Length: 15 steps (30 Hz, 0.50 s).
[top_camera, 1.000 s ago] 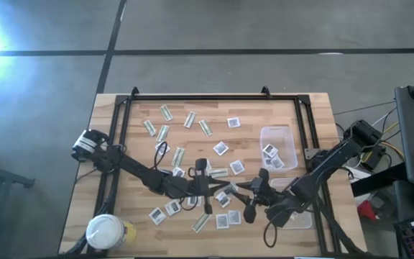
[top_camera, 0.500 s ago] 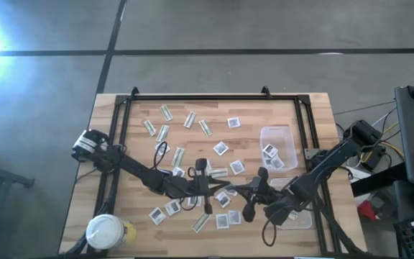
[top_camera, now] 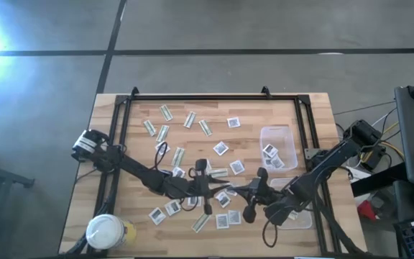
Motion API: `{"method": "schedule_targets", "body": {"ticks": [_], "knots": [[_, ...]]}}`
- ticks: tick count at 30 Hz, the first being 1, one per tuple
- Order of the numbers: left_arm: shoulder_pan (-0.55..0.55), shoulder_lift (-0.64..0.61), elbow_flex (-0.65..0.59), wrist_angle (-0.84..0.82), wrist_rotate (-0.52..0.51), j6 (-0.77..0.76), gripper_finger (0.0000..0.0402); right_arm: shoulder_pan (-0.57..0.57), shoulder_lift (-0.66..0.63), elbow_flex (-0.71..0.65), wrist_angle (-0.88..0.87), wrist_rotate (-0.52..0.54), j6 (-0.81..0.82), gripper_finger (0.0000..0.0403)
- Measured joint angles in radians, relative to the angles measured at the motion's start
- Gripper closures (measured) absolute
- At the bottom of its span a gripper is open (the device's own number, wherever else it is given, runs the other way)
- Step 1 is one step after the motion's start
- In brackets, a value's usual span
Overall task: Pick & Place First Aid Supplies
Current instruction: Put the towelette pack into the top bin
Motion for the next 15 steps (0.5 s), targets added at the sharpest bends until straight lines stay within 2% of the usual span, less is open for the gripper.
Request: {"method": "schedule_targets", "body": {"ticks": [4, 9, 15], "knots": [[0.0, 0.0, 0.0, -0.046, -0.01, 0.002, 0.0323, 0.0, 0.0, 0.0, -0.025, -0.024, 0.002, 0.0395], [0.0, 0.0, 0.0, -0.103, -0.087, 0.014, 0.0277, 0.0, 0.0, 0.0, -0.046, -0.06, 0.004, 0.0395], [-0.001, 0.0, 0.0, -0.113, -0.093, 0.014, 0.0237, 0.0, -0.001, 0.0, -0.131, -0.08, 0.059, 0.0395]]}}
